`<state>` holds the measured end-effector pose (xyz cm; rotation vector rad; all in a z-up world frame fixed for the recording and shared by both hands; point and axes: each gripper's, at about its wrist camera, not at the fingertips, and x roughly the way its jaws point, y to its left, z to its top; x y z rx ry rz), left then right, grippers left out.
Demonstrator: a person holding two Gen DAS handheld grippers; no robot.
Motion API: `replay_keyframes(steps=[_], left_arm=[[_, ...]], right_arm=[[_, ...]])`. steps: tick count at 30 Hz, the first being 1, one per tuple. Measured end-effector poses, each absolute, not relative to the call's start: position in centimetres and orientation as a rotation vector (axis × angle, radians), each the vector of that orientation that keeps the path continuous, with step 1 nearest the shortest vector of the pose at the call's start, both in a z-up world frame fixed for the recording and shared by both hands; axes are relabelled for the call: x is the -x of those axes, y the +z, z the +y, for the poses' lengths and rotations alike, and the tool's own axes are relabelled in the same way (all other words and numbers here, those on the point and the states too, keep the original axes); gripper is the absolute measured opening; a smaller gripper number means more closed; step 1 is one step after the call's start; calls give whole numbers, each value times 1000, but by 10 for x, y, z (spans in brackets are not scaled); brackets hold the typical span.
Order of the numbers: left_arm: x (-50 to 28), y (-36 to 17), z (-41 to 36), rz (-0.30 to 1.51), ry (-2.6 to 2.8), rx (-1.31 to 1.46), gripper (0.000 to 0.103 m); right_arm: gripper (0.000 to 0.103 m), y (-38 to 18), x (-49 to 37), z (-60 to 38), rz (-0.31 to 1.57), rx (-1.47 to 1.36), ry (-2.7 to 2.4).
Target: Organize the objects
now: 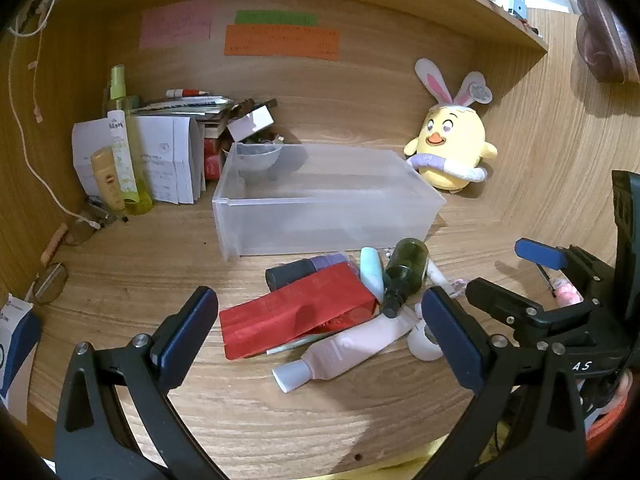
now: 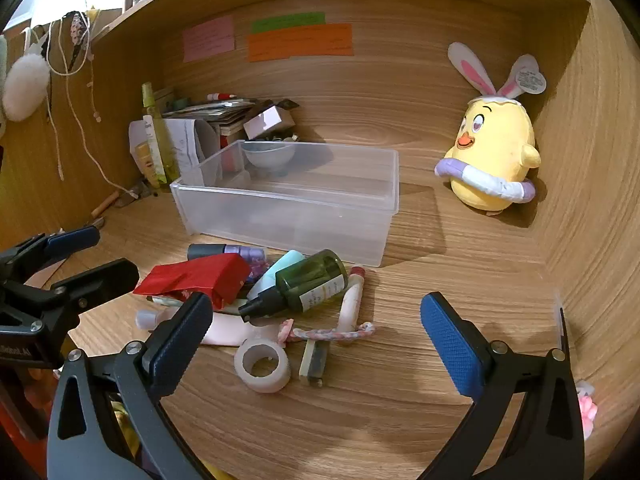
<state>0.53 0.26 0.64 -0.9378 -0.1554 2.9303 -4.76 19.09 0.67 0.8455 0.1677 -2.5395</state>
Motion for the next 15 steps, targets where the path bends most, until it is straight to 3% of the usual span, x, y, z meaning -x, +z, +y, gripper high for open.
replay_keyframes(steps=[15], left_arm=[[-3,6,-3,-171,2930,945,103]], right_arm=[[103,8,48,188,173,-841,-2533]])
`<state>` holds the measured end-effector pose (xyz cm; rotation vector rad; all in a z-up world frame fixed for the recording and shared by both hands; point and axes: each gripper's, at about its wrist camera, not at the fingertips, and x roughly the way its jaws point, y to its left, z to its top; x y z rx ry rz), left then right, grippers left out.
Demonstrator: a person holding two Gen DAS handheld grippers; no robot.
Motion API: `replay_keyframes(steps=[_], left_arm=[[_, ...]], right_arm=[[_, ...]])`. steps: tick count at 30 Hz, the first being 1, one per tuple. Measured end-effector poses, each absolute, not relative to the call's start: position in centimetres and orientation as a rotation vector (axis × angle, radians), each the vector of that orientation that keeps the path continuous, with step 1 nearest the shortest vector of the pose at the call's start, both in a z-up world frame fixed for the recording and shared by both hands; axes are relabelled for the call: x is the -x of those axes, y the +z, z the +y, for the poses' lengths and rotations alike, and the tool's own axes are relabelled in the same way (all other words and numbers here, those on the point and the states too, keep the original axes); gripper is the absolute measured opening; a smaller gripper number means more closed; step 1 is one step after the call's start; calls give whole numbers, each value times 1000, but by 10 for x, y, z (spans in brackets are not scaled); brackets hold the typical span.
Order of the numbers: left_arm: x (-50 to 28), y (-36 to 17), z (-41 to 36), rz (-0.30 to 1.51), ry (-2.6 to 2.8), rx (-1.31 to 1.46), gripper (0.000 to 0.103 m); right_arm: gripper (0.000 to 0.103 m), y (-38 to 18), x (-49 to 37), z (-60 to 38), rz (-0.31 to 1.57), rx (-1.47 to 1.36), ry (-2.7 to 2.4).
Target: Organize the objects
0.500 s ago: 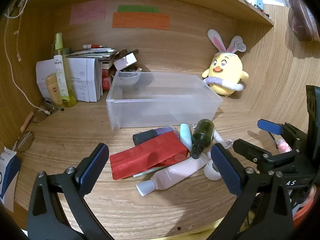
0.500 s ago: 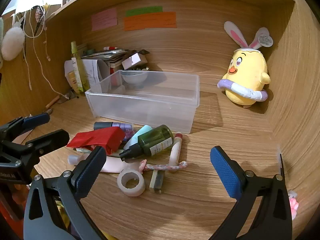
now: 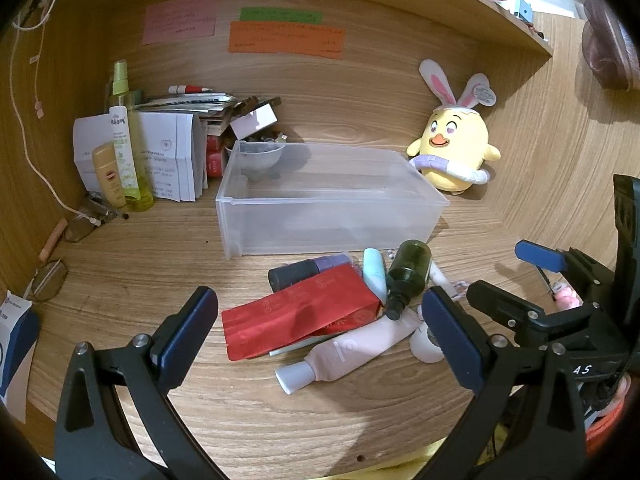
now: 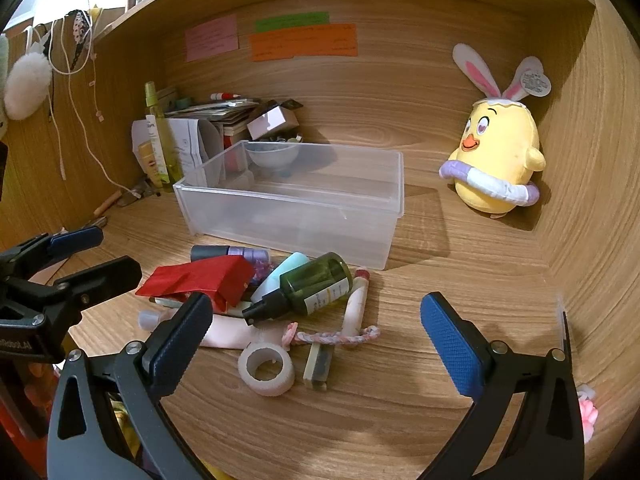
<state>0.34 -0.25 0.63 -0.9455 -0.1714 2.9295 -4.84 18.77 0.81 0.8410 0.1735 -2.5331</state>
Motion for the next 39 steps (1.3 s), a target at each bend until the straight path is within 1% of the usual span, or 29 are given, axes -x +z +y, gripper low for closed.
replay_keyframes(steps=[39], left_arm=[[-7,5,1,-175,2915,959,103]], right_arm=[[103,10,45,191,155,-836,-2530]])
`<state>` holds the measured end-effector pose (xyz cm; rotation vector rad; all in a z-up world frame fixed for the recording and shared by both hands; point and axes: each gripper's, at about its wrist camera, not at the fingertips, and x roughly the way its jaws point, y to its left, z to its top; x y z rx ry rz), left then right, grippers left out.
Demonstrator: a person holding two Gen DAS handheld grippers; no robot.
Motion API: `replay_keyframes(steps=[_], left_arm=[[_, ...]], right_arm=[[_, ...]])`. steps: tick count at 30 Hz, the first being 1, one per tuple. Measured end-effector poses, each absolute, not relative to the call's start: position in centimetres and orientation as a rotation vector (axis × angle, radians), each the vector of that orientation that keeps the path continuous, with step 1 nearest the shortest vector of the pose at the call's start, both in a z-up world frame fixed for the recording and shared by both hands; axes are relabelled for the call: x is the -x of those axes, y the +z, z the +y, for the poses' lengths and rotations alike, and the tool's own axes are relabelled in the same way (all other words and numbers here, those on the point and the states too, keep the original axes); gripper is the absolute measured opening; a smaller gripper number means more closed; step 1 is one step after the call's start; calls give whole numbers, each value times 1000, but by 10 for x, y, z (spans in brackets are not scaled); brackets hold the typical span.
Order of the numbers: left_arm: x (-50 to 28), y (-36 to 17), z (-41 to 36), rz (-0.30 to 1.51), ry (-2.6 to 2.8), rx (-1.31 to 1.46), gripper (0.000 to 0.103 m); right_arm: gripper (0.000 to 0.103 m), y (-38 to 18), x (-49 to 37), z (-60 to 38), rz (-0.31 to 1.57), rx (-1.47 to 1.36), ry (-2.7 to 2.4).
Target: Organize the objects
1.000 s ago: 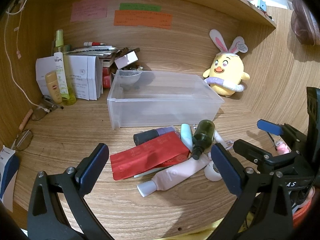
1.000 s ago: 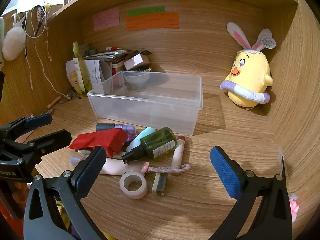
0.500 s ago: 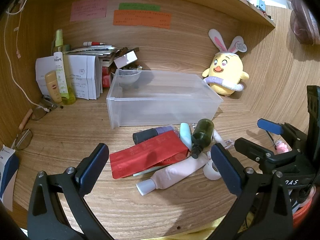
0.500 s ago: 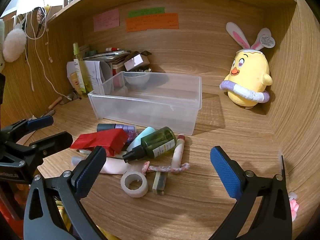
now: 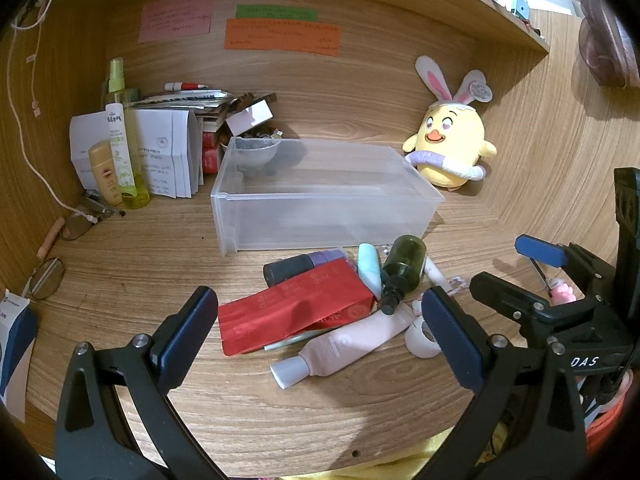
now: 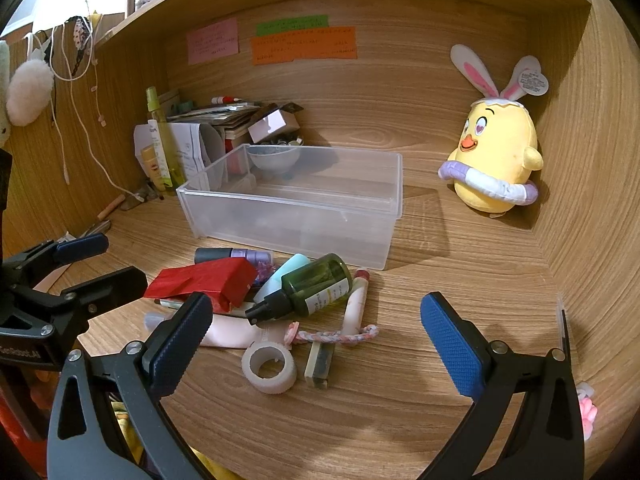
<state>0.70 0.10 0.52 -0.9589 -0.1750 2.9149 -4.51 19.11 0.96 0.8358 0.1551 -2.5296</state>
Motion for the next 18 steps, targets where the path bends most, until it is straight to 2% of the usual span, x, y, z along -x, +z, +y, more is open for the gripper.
replay_keyframes(steps=[18], left_arm=[[11,1,-10,-195,2887,991,103]], right_arm=[[103,7,61,197,188,-864,-2529]])
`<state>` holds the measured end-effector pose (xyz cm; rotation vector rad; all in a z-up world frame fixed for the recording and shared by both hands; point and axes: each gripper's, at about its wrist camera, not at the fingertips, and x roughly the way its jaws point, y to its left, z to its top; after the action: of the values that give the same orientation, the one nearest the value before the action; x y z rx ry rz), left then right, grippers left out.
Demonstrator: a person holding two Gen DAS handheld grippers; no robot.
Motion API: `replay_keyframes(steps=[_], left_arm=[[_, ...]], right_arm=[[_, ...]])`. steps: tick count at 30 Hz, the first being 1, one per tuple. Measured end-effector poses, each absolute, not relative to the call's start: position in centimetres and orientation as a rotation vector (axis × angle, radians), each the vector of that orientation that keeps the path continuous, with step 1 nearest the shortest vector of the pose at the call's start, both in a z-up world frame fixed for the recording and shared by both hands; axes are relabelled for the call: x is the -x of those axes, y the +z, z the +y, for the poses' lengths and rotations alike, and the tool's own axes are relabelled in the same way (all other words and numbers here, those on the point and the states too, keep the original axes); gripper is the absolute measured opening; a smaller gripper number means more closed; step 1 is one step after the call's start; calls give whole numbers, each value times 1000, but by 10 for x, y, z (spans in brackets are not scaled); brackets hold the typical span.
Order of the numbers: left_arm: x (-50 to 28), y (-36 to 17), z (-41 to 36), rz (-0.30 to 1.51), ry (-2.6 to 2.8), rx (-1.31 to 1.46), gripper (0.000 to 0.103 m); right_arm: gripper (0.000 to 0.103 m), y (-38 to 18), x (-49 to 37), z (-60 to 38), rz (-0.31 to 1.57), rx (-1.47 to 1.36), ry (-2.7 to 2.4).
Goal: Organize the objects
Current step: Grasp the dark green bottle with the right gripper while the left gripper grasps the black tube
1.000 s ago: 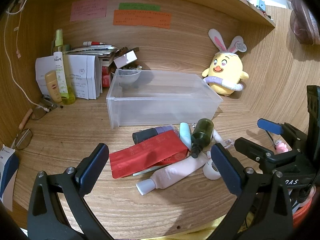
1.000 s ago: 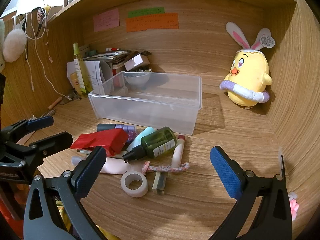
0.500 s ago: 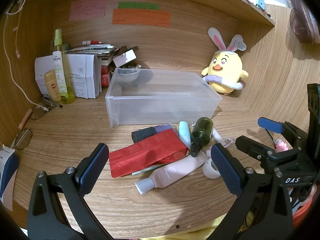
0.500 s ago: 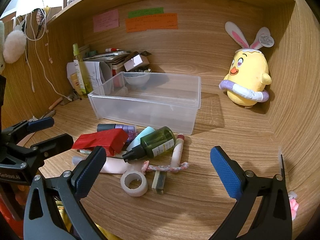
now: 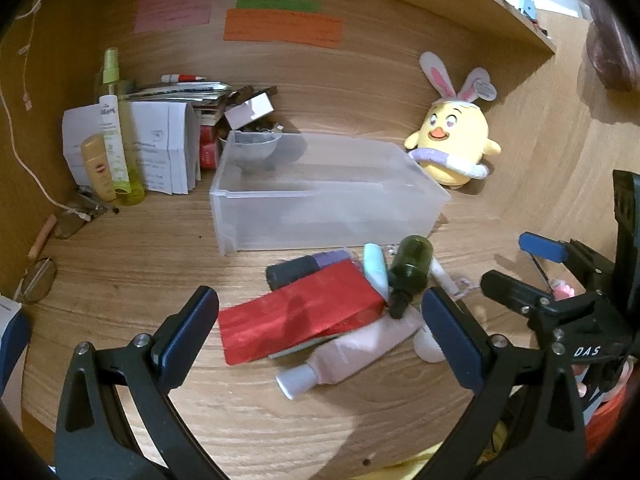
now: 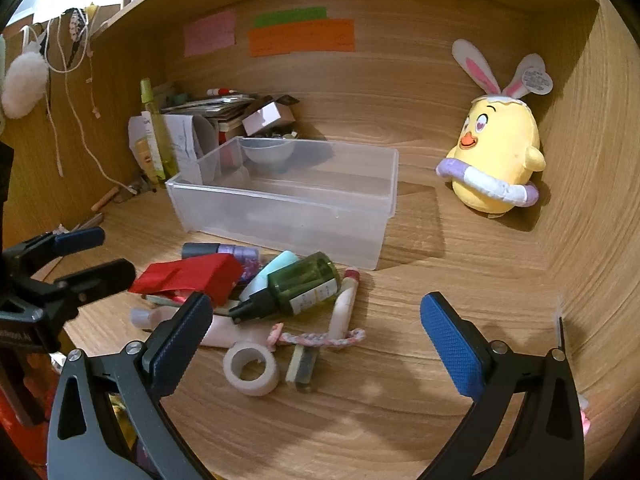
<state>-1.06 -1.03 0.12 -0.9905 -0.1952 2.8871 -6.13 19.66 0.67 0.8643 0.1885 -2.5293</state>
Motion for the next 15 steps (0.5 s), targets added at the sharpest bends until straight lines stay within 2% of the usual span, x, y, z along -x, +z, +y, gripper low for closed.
replay_keyframes(steps=[2,5,6,15], left_arm=[[14,0,-17,-208,2895,1004,102],[24,-3,-27,-222,2892,1049,87],[28,-5,-29,-225,2887,1065,85],[68,-21,-41,-255,2822,1184,85]], right_arm=[[103,6,69,202,166,-879,-2540],[102,3,81,210,125,-909,-2544],[102,2,85,213,108,-921,-2541],[91,-12,113,221,44,-1019,-2505]])
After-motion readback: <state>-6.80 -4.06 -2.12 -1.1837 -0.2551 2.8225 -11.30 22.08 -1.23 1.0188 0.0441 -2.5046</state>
